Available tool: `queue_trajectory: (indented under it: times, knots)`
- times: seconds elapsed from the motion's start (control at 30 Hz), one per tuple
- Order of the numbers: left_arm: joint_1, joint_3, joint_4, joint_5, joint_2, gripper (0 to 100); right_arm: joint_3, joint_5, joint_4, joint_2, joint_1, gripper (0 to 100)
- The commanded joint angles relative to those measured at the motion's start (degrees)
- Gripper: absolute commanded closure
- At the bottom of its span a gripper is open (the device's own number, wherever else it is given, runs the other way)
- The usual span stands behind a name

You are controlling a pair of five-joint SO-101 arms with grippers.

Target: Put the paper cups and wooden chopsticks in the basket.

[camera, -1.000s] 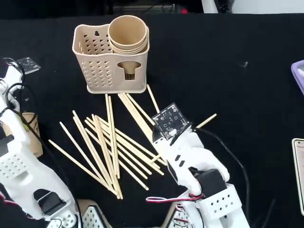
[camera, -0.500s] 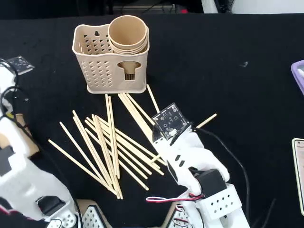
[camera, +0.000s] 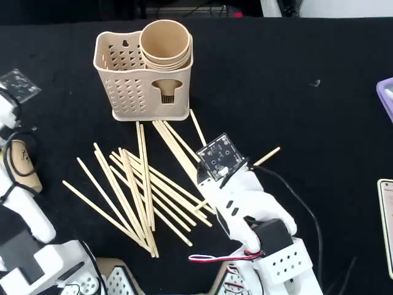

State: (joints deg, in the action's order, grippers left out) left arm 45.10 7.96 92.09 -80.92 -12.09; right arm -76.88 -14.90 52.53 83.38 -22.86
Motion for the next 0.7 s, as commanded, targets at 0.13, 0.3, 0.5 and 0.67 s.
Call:
queue_trajectory:
  times: [0.13,0.3,0.5,0.67]
  knots:
    - [3.3,2.6,-11.3,5.9,11.4,70,0.1,0.2,-1.0,1.3,0.7,79.7]
    - [2.2,9.5,-6.2,-3.2,22.6,75,0.1,0.1,-1.0,1.3,0.7,79.7]
    - [0.8,28.6,1.7,-3.7,34.6,75,0.1,0.1,-1.0,1.2,0.7,79.7]
    - [0.9,47.5,8.4,-3.6,43.3,75,0.0,0.1,-1.1,1.1,0.7,79.7]
